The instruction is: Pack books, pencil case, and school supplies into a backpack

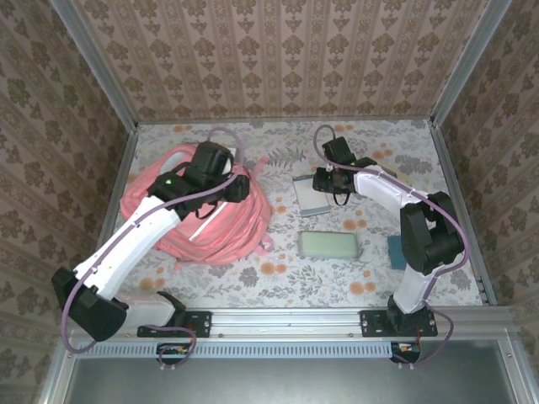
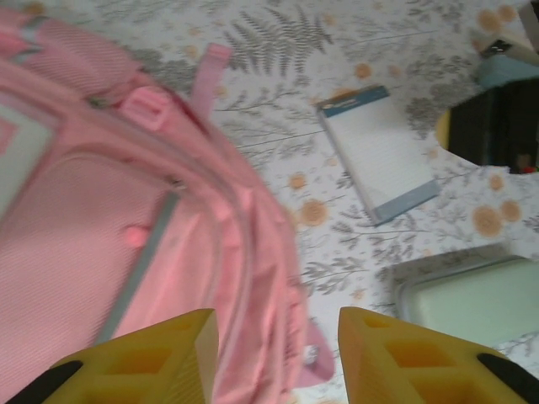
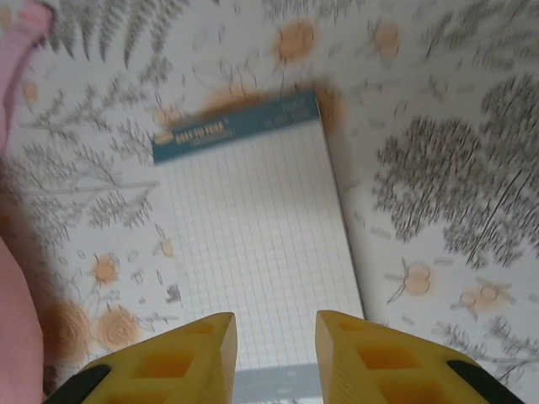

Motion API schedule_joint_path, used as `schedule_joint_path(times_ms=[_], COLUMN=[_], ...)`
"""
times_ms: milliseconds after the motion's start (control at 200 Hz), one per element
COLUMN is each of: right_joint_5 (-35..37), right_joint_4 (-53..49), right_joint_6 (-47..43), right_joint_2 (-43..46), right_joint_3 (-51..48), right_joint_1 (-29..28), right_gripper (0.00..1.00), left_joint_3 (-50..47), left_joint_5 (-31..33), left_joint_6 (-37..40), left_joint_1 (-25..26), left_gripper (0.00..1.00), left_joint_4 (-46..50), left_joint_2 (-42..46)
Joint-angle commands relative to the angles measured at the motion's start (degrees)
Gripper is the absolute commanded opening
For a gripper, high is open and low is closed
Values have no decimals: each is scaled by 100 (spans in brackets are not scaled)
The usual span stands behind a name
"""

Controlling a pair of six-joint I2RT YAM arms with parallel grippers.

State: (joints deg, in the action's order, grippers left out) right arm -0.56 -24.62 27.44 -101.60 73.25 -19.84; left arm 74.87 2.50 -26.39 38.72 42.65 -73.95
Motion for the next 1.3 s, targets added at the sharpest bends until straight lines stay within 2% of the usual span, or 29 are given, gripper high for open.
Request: schedule_joint_path(times_ms=[0, 150, 475, 675, 1020, 1295], right_joint_5=[216, -10, -515, -515, -671, -850], right_joint_4=[-412, -284, -133, -153, -239, -188], right_joint_6=[-302, -242, -212, -248, -321, -202], right_joint_2=[-286, -341, -489, -685, -1148, -1327], right_joint_3=[185, -7, -234, -85, 264, 201], right_joint_1=[108, 249, 428, 476, 497, 498], right_gripper=[31, 34, 34, 34, 38, 36], left_joint_3=[-98, 32, 652, 1190, 1517, 1624], left_joint_5=[-267, -533, -1375, -1490, -1506, -1626], left_joint_6=[-718, -1045, -1885, -2325, -2674, -2782], left_joint_1=[126, 191, 192, 250, 280, 277], left_gripper=[41, 40, 41, 49, 52, 51], left_joint_4=[-780, -1211, -2016, -2045, -2000, -2014], left_joint_2=[-414, -1201, -2981, -3898, -4605, -4945])
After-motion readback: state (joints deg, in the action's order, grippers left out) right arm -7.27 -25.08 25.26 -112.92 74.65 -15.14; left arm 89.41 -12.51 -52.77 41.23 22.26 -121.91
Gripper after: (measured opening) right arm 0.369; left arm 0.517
